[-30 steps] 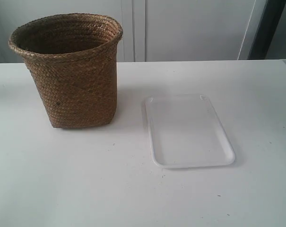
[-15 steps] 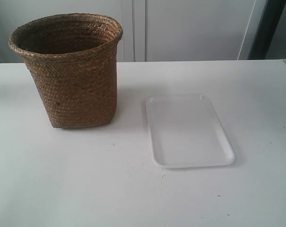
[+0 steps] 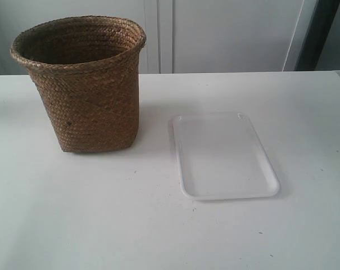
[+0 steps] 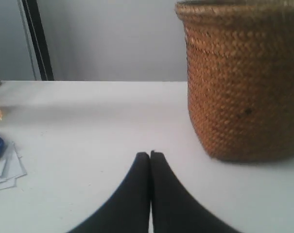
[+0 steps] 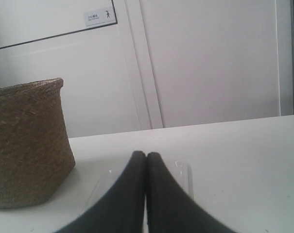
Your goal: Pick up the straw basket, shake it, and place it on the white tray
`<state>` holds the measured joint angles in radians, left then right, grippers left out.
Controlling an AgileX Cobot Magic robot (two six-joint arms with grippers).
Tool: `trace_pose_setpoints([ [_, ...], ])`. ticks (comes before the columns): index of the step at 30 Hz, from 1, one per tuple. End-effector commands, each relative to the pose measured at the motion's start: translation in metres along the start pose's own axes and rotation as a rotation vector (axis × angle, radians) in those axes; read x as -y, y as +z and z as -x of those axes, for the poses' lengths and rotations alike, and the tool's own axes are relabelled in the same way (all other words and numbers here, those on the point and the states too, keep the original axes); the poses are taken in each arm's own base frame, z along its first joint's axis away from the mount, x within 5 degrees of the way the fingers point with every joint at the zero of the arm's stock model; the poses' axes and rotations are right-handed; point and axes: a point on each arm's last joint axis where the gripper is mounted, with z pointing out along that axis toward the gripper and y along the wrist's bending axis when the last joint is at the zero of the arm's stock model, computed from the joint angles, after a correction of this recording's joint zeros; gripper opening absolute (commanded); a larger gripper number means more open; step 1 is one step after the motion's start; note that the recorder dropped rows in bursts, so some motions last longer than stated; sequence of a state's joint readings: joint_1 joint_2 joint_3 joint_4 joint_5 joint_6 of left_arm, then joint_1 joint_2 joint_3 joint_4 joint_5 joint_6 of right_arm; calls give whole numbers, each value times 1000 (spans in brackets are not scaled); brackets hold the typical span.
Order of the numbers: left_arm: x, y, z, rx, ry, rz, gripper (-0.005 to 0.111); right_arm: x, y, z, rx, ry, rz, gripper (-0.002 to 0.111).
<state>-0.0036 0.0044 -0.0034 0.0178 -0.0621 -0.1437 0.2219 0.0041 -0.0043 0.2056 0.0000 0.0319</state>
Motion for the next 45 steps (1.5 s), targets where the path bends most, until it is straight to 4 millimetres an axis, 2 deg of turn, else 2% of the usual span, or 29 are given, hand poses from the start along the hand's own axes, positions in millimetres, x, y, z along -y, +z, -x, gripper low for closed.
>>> trace_pose_setpoints([
  [1,0,0,7,86,-170,-6,0,0,0,1,22,3,7,0],
  [8,0,-1,11,131,-185,-10,0,0,0,1,22,3,7,0],
  [11,0,-3,20,231,-319,-34,0,0,0,1,22,3,7,0],
  [12,0,-3,21,237,-315,-38,0,0,0,1,22,3,7,0],
  [15,2,-7,48,234,-242,-34,0,0,0,1,22,3,7,0],
  [18,4,-7,86,263,-248,-40,0,0,0,1,22,3,7,0],
  [19,4,-5,105,273,-246,-41,0,0,0,1,22,3,7,0],
  [21,5,0,132,271,-192,-29,0,0,0,1,22,3,7,0],
  [25,3,29,175,144,-107,36,0,0,0,1,22,3,7,0],
  [30,0,77,213,-8,-41,101,0,0,0,1,19,-5,7,0],
  [33,5,105,231,-96,48,94,0,0,0,-1,6,-5,7,0],
  [38,29,156,238,-304,229,-11,0,0,0,-1,-2,-7,7,0],
  [45,48,222,235,-491,249,-107,0,0,0,-1,-2,-7,7,0],
])
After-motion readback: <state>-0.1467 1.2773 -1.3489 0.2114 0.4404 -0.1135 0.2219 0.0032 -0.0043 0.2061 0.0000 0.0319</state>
